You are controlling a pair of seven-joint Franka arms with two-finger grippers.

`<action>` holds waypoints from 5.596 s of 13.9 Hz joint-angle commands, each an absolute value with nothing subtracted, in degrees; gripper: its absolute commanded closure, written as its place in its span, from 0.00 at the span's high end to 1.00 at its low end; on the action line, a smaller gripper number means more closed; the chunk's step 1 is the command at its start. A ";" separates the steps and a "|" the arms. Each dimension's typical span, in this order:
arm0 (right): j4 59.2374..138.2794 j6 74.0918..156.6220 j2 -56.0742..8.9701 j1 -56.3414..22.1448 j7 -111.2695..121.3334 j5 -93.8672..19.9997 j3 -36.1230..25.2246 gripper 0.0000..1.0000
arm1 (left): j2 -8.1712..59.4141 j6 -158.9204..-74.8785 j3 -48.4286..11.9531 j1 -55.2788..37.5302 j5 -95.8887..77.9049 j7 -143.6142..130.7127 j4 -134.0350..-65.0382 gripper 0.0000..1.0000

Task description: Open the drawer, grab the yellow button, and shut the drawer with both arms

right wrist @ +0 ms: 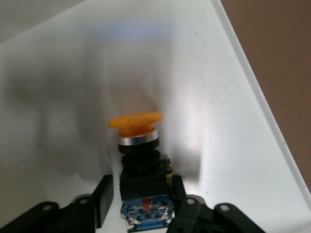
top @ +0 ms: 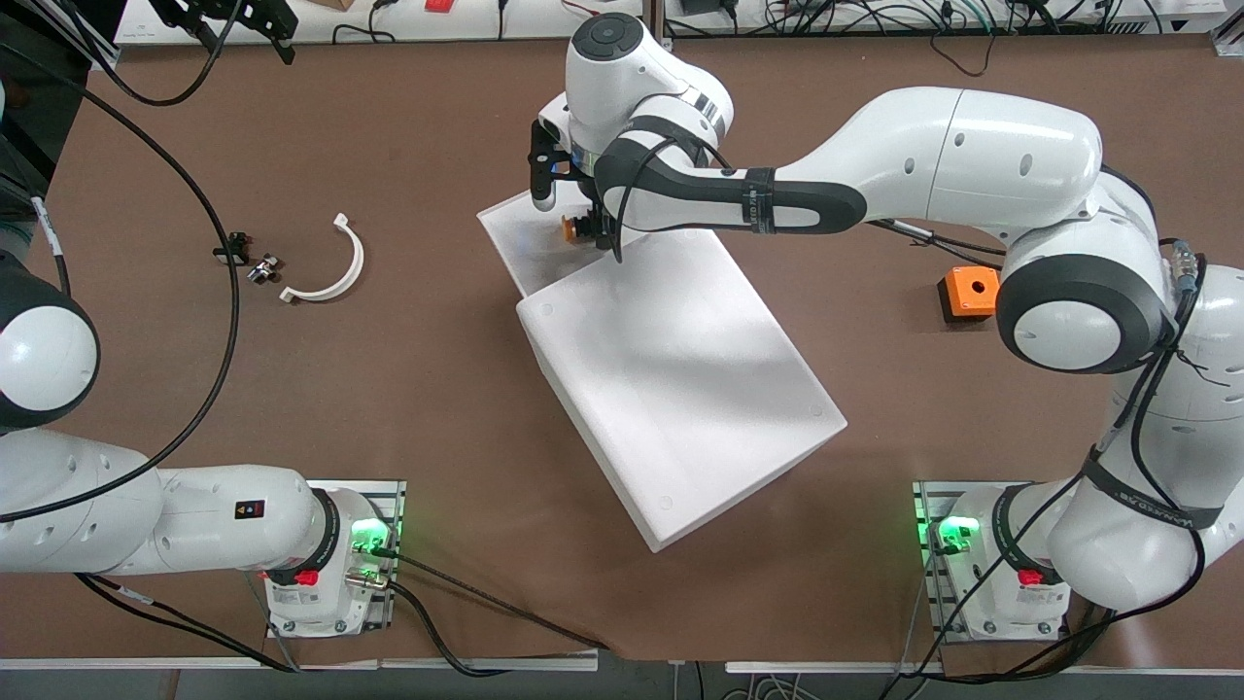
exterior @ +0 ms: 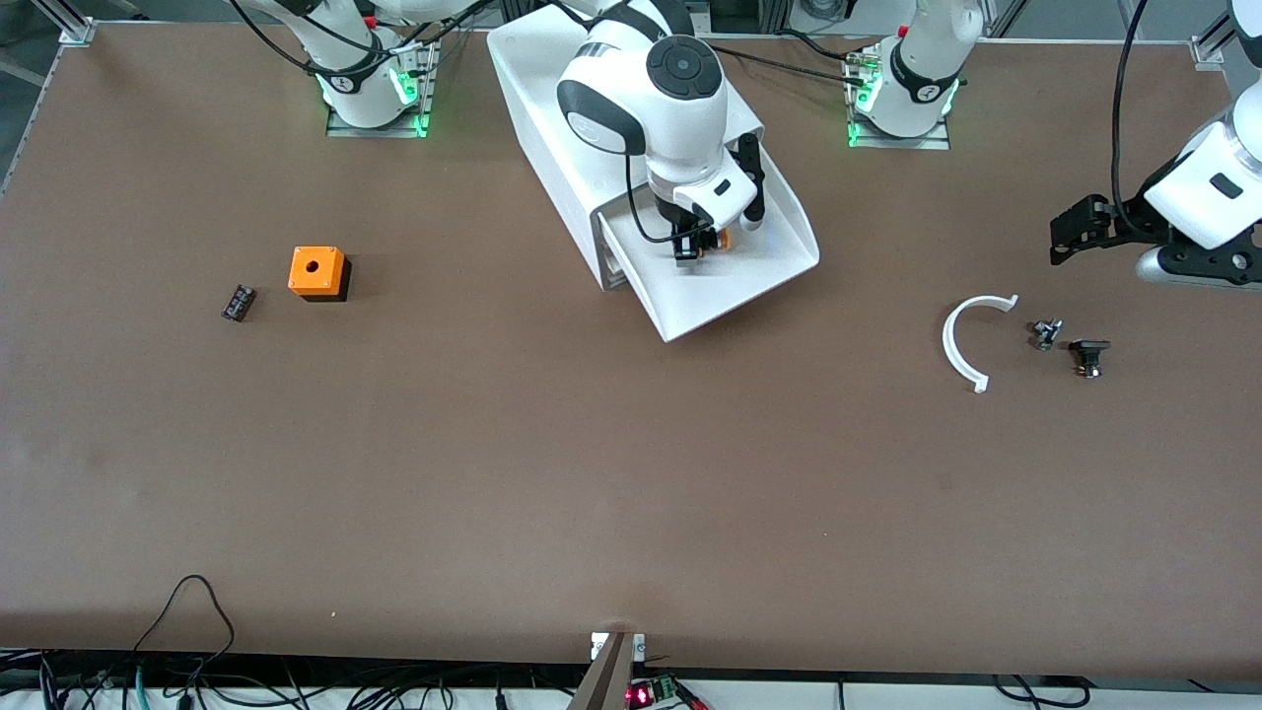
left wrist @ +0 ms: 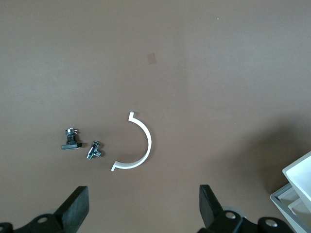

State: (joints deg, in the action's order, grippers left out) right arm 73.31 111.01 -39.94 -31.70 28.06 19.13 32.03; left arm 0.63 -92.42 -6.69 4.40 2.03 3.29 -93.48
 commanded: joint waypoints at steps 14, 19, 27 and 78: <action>71.54 109.61 -28.93 -28.65 11.17 9.26 19.90 0.14 | 1.84 -91.05 -6.77 5.19 1.67 2.99 -91.32 1.00; 73.73 102.84 -26.99 -27.69 1.08 4.13 6.17 0.14 | 3.95 -91.23 -6.77 5.18 1.67 2.81 -91.23 1.00; 86.74 103.54 -26.37 -17.16 -2.82 5.18 3.25 0.11 | 8.96 -110.80 -7.73 -1.91 -5.19 -13.93 -104.66 1.00; 79.82 92.04 -18.73 5.71 -13.28 8.96 13.89 1.00 | -3.69 -92.14 -7.04 -1.85 -2.02 -17.33 -97.06 1.00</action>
State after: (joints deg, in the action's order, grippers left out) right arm 83.24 96.56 -19.59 5.85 -13.05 8.80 13.92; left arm -2.80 -98.47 -8.99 -0.64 -2.43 -20.56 -102.04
